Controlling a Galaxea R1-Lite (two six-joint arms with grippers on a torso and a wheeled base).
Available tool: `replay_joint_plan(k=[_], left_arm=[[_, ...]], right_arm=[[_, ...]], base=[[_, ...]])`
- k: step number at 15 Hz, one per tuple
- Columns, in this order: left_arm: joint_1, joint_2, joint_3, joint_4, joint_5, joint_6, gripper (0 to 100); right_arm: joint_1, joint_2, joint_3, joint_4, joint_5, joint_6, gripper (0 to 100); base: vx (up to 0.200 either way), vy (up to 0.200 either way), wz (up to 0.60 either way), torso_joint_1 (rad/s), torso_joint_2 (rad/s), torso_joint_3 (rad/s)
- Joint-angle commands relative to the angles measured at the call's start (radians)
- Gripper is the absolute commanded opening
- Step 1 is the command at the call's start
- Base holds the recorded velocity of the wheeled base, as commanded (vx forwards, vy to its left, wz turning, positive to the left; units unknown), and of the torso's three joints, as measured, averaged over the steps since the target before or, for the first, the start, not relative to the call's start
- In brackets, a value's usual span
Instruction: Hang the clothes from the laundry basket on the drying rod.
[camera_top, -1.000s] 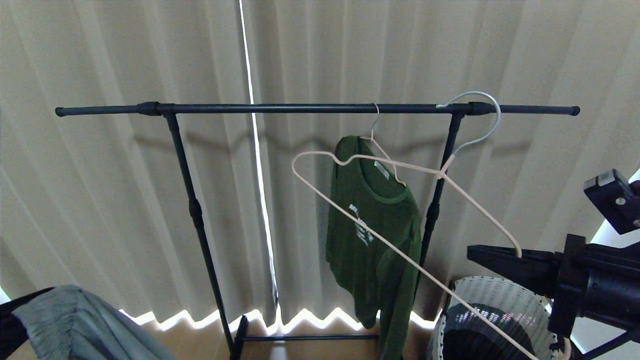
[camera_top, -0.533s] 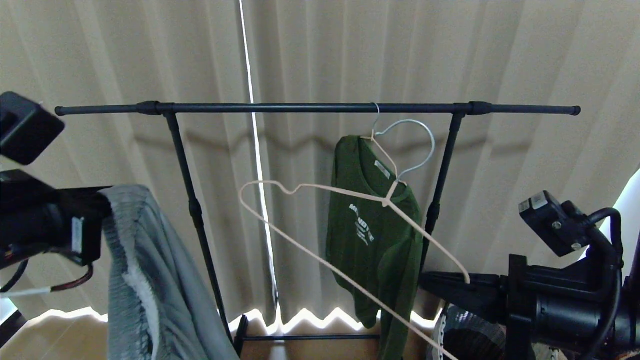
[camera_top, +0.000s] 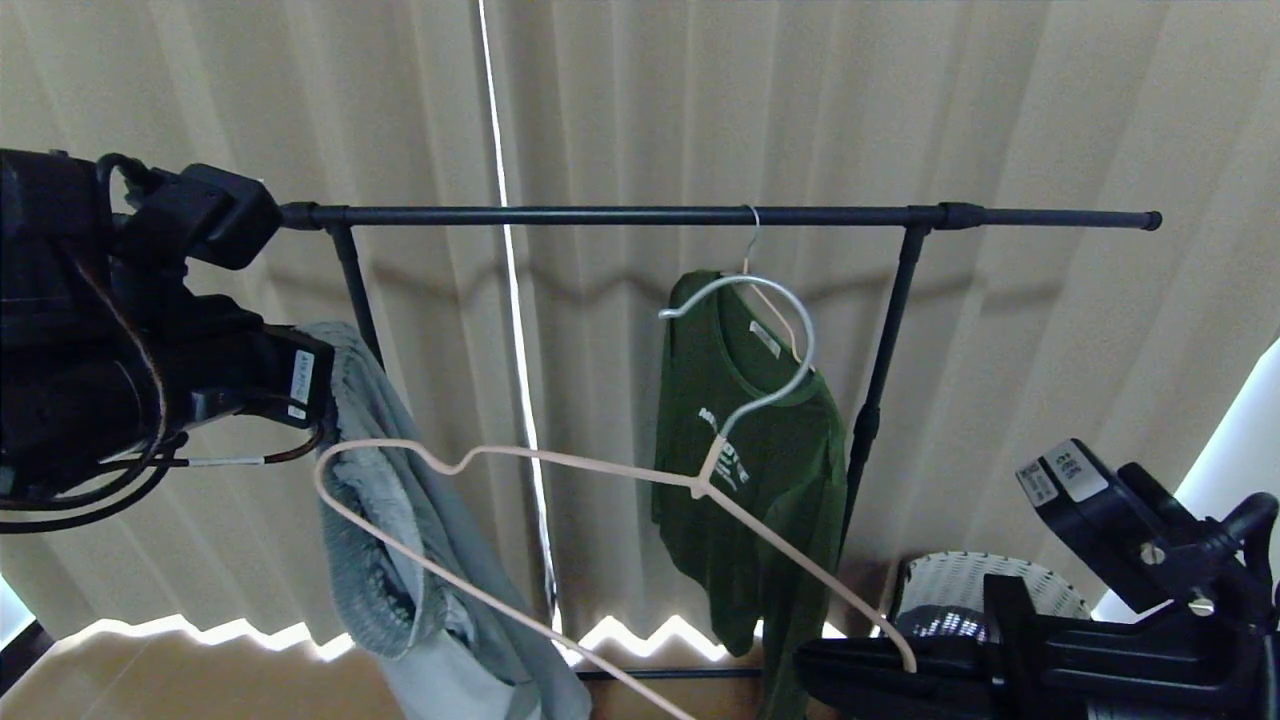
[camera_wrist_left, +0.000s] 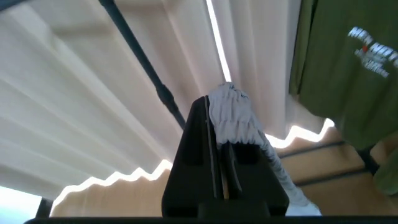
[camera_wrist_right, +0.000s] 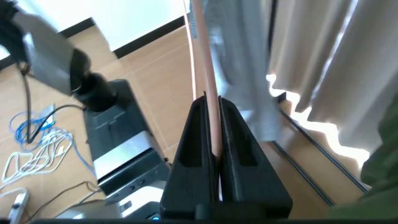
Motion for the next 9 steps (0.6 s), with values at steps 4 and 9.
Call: replay_joint_plan(k=[4,9], left_arm=[[-0.033,0.011,0.004,0.005,0.138,0.014,0],[-0.097,0.006,-0.008,0.051,0.197,0.024,0]], right_arm=[[0.003,0.153,-0.062,-0.028,-0.071,0.018,0],[0.046,0.271,-0.138,-0.057,-0.145,0.115,0]], base=[[0.0,0.0,0.0,0.0,0.0,0.0],[0.0,0.0,0.0,0.0,0.0,0.0]])
